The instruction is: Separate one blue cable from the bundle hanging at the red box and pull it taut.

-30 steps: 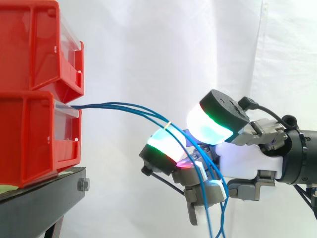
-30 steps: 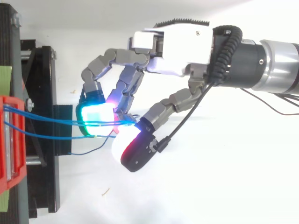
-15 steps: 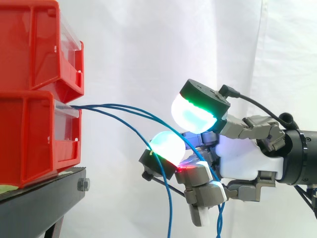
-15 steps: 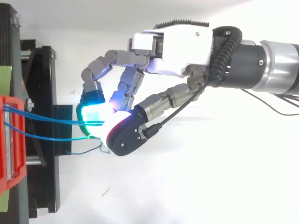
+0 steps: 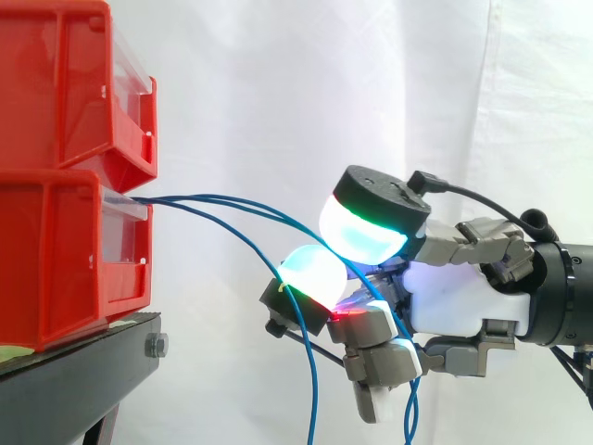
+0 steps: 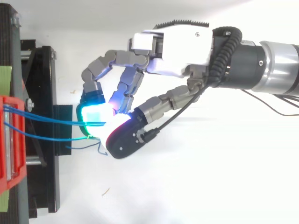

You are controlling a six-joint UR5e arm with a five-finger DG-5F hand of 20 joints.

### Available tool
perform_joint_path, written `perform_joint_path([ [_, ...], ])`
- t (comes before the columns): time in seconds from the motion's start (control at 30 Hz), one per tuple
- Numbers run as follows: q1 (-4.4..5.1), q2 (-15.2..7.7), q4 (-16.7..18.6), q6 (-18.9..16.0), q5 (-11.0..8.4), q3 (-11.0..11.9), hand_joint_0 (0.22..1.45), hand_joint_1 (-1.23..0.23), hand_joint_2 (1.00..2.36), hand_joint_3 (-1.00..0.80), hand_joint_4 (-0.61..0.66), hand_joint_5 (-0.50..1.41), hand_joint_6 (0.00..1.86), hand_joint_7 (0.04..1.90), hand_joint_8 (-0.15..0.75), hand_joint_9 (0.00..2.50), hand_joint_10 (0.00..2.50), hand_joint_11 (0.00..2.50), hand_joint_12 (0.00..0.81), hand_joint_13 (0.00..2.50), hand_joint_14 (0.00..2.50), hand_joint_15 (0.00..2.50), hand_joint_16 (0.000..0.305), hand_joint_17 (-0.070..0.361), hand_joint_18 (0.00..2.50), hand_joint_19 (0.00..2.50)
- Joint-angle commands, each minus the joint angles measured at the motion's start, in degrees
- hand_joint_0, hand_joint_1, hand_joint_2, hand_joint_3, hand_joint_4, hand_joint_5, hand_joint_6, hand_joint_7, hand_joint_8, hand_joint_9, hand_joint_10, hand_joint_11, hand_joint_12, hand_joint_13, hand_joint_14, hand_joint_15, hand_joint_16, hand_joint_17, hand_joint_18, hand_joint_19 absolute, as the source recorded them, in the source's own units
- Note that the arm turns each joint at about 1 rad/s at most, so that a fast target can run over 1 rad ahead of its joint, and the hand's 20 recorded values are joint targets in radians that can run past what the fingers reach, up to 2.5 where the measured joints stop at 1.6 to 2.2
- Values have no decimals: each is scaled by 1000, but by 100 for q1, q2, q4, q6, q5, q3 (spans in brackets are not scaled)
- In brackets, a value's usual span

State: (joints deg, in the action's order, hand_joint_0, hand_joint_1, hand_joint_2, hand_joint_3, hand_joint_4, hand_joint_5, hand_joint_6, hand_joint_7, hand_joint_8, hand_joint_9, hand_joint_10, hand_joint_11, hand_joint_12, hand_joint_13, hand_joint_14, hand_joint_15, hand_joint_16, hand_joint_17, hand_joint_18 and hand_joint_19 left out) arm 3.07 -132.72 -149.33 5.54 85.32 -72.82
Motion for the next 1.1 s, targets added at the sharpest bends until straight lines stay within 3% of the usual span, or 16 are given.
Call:
perform_joint_path([
  [0.0,10,1,0,0,-33,5,583,-661,1000,-500,169,-148,847,1097,389,1116,20,1123,404,1099,22,1076,43,96,1090,678],
  [0.1,19,1,9,0,-60,-4,611,-610,1000,-500,167,-140,834,1058,378,1144,21,1098,399,1125,22,1094,41,93,1089,693],
  [0.43,19,1,-26,-44,-60,-4,636,-783,1018,-163,62,-161,863,1165,402,1113,19,1115,410,1119,20,1068,44,98,1126,657],
  [0.6,19,1,-26,-44,-68,-4,679,-860,1015,-259,78,-183,890,1110,381,1061,20,1109,397,1091,23,1081,42,94,1095,657],
  [0.67,19,1,-44,-44,-68,-4,679,-870,1008,-392,127,-179,884,1079,380,1060,20,1115,400,1092,23,1073,41,93,1091,656],
  [0.73,27,1,-44,-53,-68,-4,655,-813,1000,-500,151,-167,872,1091,385,1077,20,1108,403,1089,23,1086,41,92,1086,665],
  [0.87,36,1,-53,-114,-68,-4,599,-672,1000,-500,150,-154,857,1108,388,1109,21,1103,399,1096,22,1082,41,92,1085,681],
  [1.07,36,1,-62,-167,-77,5,621,-598,1002,-476,141,-148,844,1122,379,1129,20,1071,392,1102,23,1049,41,91,1086,701],
])
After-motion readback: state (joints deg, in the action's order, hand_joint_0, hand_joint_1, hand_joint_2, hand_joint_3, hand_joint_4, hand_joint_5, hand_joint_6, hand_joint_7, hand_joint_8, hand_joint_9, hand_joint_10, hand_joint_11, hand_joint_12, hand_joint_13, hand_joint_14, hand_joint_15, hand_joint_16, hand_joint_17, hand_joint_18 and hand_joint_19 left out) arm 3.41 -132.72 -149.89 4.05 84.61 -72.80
